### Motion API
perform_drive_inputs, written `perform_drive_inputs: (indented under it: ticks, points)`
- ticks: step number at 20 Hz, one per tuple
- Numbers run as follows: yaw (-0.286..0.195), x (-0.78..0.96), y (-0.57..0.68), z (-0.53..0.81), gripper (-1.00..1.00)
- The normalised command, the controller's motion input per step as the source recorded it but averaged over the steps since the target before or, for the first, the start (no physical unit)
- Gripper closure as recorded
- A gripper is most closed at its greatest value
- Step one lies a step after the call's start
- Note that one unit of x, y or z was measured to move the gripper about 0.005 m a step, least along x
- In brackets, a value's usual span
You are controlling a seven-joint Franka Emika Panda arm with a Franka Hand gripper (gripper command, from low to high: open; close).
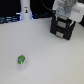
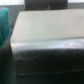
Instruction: Open the kcup holder, insert the kcup into the holder, and close the kcup holder
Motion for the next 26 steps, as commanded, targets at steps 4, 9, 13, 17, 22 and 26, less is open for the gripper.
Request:
perform_drive_inputs:
  ticks: [4, 9, 13, 17, 22, 26]
  points:
    - [0.000, 0.00, -0.01, -0.01, 1.00]
    - [-0.002, 0.33, -0.11, 0.07, 1.00]
    - [-0.015, 0.88, -0.24, 0.30, 1.00]
    - [-0.026, 0.92, -0.26, 0.24, 1.00]
    - [-0.036, 0.97, -0.30, 0.15, 1.00]
    - [-0.035, 0.97, -0.29, 0.16, 1.00]
